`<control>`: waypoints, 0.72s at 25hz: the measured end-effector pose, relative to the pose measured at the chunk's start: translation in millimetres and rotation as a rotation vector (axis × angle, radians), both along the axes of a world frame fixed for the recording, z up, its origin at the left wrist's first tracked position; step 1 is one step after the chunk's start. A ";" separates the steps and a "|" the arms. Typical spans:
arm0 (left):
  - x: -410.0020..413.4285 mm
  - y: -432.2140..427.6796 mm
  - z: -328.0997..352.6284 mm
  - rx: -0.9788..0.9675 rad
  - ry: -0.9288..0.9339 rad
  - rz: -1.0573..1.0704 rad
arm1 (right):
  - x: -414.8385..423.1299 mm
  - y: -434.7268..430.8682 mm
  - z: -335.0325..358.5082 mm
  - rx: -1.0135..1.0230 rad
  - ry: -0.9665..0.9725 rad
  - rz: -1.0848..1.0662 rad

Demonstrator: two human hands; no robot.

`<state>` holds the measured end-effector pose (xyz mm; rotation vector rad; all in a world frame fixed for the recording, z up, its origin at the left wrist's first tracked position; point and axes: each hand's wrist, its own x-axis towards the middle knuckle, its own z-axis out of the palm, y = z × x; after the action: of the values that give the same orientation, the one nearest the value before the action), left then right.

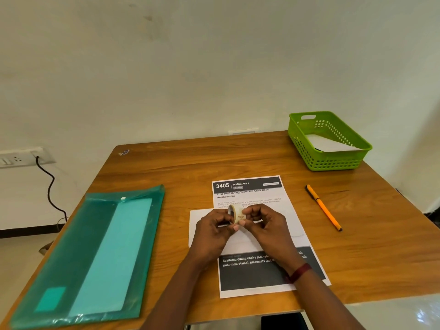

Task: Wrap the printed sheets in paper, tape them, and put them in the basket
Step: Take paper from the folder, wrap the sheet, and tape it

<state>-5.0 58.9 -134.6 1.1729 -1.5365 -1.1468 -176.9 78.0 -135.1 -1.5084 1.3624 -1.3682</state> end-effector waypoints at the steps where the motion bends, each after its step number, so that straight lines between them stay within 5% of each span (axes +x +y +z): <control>1: -0.5 0.6 -0.7 -0.029 -0.034 0.004 | -1.1 -0.5 -0.6 0.004 -0.020 0.005; 18: -1.4 4.7 3.5 -0.113 -0.101 0.042 | -0.2 -1.7 -2.5 0.000 0.001 0.046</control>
<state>-6.5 63.7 -131.0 1.1962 -1.6233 -0.9728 -177.1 76.3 -137.6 -1.5313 1.3206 -1.3390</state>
